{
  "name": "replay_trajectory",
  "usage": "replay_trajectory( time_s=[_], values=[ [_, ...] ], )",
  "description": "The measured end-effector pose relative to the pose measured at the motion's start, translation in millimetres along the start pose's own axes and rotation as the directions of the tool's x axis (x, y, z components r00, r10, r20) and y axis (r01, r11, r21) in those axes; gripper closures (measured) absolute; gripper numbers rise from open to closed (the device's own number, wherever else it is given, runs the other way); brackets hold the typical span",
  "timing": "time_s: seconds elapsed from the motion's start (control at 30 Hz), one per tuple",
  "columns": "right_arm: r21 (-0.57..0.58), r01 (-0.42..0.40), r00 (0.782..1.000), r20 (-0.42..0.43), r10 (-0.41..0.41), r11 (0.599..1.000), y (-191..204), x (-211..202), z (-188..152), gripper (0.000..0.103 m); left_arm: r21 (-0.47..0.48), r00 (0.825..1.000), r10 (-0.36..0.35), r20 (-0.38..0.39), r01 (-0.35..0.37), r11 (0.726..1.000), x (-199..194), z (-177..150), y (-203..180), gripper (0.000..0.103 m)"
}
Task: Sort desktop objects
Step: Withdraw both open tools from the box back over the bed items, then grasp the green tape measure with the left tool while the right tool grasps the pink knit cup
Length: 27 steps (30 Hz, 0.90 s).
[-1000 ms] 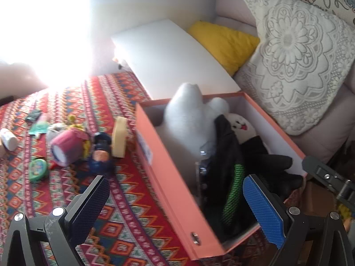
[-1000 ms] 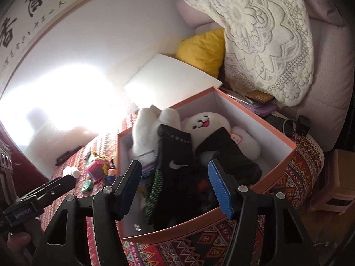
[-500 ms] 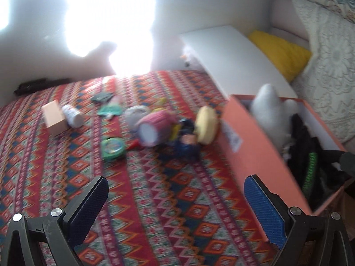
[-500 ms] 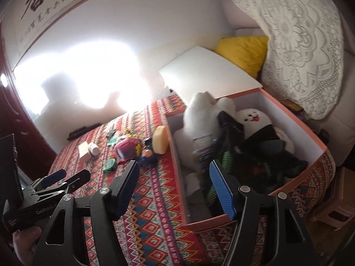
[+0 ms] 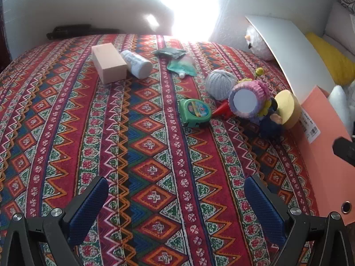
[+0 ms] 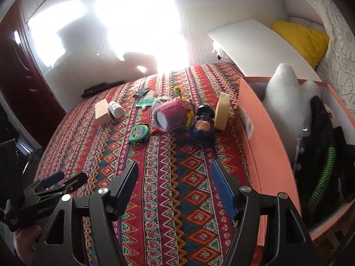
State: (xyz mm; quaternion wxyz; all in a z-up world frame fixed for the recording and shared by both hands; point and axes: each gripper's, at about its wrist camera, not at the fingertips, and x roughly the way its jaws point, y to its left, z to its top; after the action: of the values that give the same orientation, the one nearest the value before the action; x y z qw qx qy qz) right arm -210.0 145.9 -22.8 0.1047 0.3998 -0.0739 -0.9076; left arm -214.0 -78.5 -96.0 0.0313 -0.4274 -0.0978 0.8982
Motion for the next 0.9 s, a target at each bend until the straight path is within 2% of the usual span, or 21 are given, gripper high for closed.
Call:
replay_trajectory(
  time_s=[0.2,0.4,0.57,0.63,0.7,0.73,0.9],
  values=[
    [-0.007,-0.051,0.998,-0.041,0.051,0.999,16,70,32,0.028,0.022,0.998,-0.043,-0.047,0.044,0.999,53,15,-13,0.002],
    [0.052,0.058,0.998,-0.028,-0.057,0.997,21,142,66,0.027,-0.026,0.993,-0.081,-0.081,0.079,0.997,116,41,-26,0.002],
    [0.042,0.155,0.986,-0.068,-0.152,0.987,24,204,84,0.023,-0.017,0.996,-0.013,-0.084,0.012,1.000,163,64,-26,0.002],
    [0.047,0.177,0.981,-0.093,-0.172,0.983,16,223,85,0.026,0.001,0.998,0.002,-0.063,-0.002,1.000,171,70,-29,0.003],
    [0.087,0.131,0.987,-0.103,-0.122,0.988,3,228,83,0.027,0.043,0.999,0.023,-0.038,-0.021,0.999,174,72,-35,0.031],
    [0.101,0.108,0.991,-0.095,-0.099,0.989,-2,225,82,0.028,0.065,0.999,0.035,-0.028,-0.033,0.997,175,72,-37,0.041],
    [0.145,0.045,0.999,-0.012,-0.044,0.988,-14,181,77,0.029,0.026,0.999,-0.006,-0.035,0.006,1.000,158,62,-31,0.041]
  ],
)
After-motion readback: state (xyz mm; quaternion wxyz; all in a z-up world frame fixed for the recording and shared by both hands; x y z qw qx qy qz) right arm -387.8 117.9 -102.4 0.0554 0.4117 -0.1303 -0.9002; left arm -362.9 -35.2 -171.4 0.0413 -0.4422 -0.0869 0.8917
